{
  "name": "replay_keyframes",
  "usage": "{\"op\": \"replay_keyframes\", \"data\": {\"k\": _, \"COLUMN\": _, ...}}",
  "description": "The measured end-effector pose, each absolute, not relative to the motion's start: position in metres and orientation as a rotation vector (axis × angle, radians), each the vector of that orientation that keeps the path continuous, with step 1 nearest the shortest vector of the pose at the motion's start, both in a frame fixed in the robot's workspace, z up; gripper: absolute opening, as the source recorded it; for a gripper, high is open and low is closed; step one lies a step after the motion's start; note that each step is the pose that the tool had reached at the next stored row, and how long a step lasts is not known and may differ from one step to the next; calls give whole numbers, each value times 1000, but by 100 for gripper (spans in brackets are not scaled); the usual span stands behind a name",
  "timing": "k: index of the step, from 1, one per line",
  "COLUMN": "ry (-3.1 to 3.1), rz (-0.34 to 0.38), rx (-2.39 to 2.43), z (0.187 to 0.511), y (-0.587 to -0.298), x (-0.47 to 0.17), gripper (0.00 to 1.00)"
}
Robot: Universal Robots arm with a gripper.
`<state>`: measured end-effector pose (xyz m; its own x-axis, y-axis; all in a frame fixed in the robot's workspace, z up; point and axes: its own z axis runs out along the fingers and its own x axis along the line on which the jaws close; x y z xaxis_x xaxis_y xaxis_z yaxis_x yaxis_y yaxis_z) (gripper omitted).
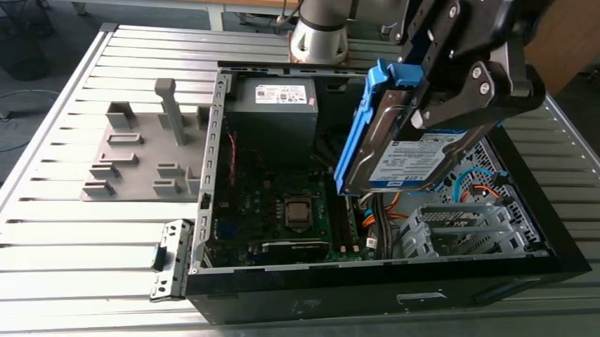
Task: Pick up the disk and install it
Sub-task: 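Pick up the disk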
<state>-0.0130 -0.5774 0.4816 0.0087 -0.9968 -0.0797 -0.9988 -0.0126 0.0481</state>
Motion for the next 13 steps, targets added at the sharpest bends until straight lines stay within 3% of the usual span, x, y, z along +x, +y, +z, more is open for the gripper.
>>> {"op": "replay_keyframes", "data": {"k": 13, "ry": 2192, "rz": 141, "rx": -2215, "z": 481, "y": -582, "x": -11, "gripper": 36}}
